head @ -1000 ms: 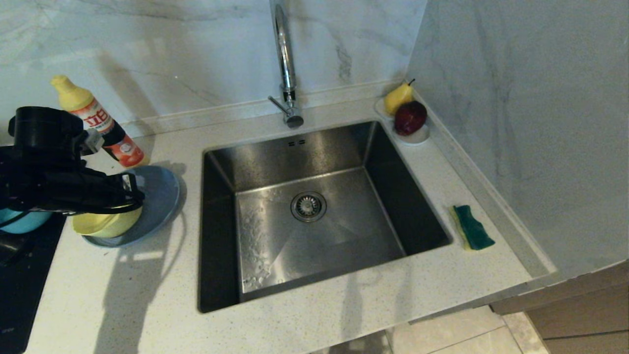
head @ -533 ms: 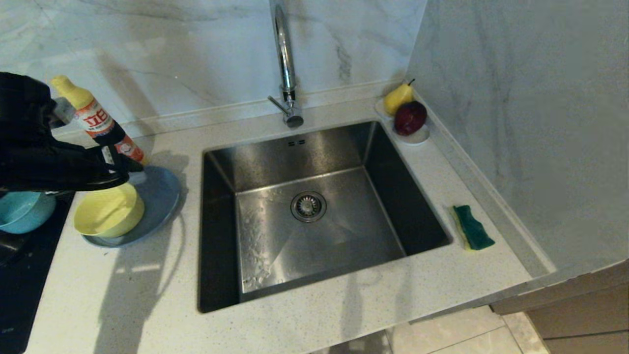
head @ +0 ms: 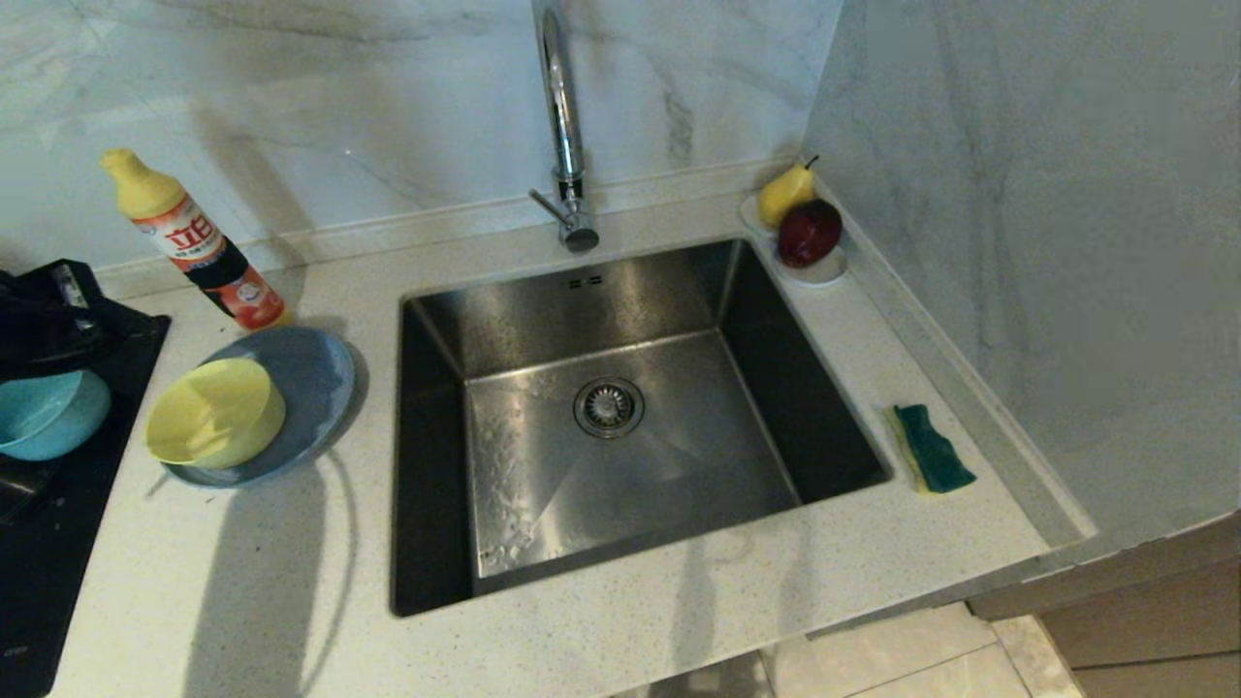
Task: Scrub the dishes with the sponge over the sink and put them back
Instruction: Place the bowl on the plate, then place the bowl on the bowl
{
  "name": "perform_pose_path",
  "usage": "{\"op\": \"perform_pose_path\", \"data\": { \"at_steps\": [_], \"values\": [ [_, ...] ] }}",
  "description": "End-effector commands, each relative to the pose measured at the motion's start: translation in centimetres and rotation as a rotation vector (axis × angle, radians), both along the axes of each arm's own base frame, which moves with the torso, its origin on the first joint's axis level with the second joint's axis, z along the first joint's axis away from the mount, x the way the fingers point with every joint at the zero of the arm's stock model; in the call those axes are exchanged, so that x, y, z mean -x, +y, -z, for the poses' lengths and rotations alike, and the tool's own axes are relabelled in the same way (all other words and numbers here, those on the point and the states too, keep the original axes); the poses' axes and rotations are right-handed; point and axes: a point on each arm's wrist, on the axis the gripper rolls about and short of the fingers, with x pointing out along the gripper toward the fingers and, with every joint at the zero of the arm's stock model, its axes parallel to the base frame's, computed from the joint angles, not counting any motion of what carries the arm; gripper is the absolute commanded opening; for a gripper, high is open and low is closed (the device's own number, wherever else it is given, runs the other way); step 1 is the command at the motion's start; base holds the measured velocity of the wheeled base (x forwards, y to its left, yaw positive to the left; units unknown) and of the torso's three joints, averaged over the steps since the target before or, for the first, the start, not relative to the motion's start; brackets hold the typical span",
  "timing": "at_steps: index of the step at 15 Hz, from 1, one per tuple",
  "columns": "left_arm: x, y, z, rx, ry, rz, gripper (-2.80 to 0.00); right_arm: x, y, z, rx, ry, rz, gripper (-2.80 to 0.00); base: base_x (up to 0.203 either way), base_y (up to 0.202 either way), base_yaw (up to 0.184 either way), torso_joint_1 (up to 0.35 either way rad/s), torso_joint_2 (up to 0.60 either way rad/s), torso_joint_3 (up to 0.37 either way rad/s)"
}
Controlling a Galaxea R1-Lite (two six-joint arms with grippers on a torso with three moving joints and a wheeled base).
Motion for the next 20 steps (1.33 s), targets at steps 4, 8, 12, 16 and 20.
{"op": "perform_pose_path", "data": {
  "at_steps": [4,8,12,16,20],
  "values": [
    [2.2,4.7,1.1,0.023,0.030,-0.174,-2.80,0.0,0.0,0.0,0.000,-0.001,-0.001,-2.80,0.000,0.000,0.000,0.000,0.00,0.000],
    [0.8,9.5,4.0,0.072,0.099,-0.236,-2.80,0.0,0.0,0.0,0.000,0.000,0.000,-2.80,0.000,0.000,0.000,0.000,0.00,0.000],
    [-1.2,13.5,6.1,0.118,0.117,-0.264,0.00,0.0,0.0,0.0,0.000,-0.001,-0.001,-2.80,0.000,0.000,0.000,0.000,0.00,0.000],
    [-2.9,15.0,6.7,0.158,0.102,-0.207,0.00,0.0,0.0,0.0,0.000,0.000,0.000,-2.80,0.000,0.000,0.000,0.000,0.00,0.000],
    [-3.8,15.6,7.7,0.169,0.122,-0.193,0.00,0.0,0.0,0.0,0.000,-0.001,-0.001,-2.80,0.000,0.000,0.000,0.000,0.00,0.000]
  ]
}}
